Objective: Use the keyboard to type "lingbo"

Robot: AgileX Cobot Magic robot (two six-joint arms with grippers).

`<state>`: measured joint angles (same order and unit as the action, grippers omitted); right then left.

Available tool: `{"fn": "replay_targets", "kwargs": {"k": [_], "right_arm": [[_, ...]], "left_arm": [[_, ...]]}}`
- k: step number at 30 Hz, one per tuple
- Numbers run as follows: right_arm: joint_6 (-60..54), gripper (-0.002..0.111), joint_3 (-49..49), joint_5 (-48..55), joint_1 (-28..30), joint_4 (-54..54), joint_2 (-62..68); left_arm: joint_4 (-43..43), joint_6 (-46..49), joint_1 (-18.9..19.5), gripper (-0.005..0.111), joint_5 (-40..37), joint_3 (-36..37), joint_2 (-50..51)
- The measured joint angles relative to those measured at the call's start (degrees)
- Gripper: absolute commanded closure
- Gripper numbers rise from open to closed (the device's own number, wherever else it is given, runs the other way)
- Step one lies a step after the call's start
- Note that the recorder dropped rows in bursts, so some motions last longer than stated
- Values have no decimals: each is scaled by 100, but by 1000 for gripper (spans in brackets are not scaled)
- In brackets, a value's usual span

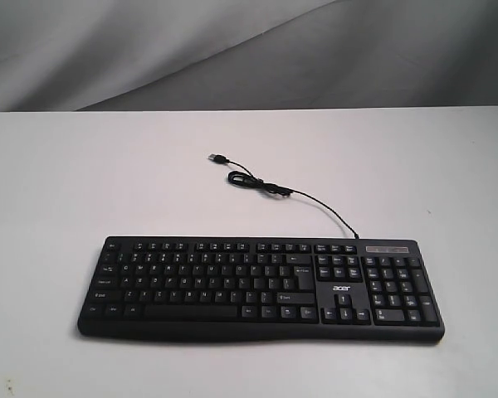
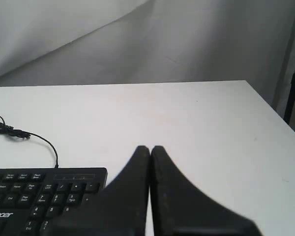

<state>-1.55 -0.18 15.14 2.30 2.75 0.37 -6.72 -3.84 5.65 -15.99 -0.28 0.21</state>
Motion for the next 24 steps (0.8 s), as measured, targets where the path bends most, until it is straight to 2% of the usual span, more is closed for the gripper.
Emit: {"fn": "replay_targets", "kwargs": {"k": [5,24], "right_arm": [[0,108,0,313,0,0,-9],[0,108,0,364,0,0,-9]], "left_arm": [[0,0,0,106,0,0,0],[0,0,0,106,0,0,0]]}}
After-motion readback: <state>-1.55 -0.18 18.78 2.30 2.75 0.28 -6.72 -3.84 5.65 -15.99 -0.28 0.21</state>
